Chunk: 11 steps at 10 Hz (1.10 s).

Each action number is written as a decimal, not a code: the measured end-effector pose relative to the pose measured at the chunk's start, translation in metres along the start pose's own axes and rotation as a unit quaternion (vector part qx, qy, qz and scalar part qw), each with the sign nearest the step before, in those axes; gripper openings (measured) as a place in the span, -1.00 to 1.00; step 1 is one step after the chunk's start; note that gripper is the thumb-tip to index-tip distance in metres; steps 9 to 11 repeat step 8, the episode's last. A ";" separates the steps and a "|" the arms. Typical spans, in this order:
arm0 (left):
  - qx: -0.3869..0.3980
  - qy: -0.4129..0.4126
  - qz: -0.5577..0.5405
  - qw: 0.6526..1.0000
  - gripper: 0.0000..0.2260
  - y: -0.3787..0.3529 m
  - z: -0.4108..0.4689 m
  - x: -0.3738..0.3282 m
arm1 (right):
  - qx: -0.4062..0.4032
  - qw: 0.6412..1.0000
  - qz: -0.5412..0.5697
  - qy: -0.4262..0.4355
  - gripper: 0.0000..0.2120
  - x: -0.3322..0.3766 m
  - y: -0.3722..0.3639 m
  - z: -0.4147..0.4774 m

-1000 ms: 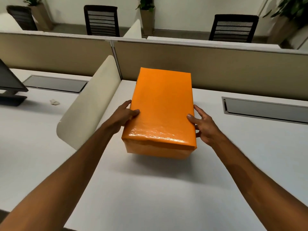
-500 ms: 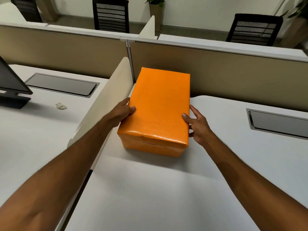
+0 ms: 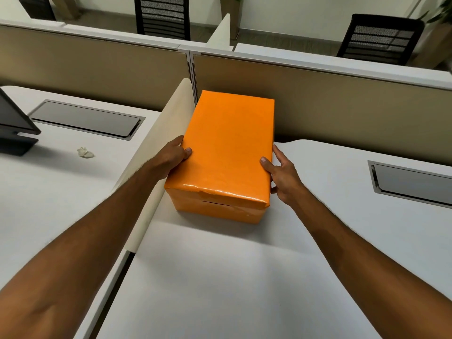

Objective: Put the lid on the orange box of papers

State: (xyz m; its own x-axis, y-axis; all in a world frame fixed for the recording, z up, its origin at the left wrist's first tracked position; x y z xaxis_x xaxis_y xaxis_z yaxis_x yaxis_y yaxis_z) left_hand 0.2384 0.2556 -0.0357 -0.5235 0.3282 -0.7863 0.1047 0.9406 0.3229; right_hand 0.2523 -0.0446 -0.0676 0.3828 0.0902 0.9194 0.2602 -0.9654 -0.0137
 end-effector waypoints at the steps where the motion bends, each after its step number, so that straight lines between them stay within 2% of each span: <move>1: -0.013 -0.010 0.020 1.000 -0.43 0.001 -0.001 -0.002 | 0.005 1.000 -0.024 0.004 -0.35 0.001 -0.002 0.000; 4: -0.122 -0.091 0.204 0.967 -0.48 -0.015 -0.026 -0.011 | -0.038 0.984 -0.166 0.049 -0.31 0.007 0.005 -0.006; 6: -0.112 -0.097 0.255 0.956 -0.37 -0.026 -0.039 -0.008 | -0.005 0.966 -0.248 0.079 -0.37 0.009 0.009 -0.020; 7: -0.135 -0.114 0.316 0.932 -0.33 -0.042 -0.056 -0.009 | 0.001 0.945 -0.317 0.080 -0.37 0.005 0.024 -0.033; 8: -0.149 -0.151 0.346 0.914 -0.34 -0.057 -0.065 -0.013 | -0.016 0.939 -0.335 0.079 -0.39 0.007 0.036 -0.045; 11: -0.149 -0.151 0.346 0.914 -0.34 -0.057 -0.065 -0.013 | -0.016 0.939 -0.335 0.079 -0.39 0.007 0.036 -0.045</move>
Point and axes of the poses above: each hand's wrist, its own z-axis towards the middle knuckle, its own y-axis out of the back of the hand, x = y × z, the point moved 3 cm from there along z, towards the middle knuckle, and after that the axes turned 8 degrees about x, right-handed, at the moved point
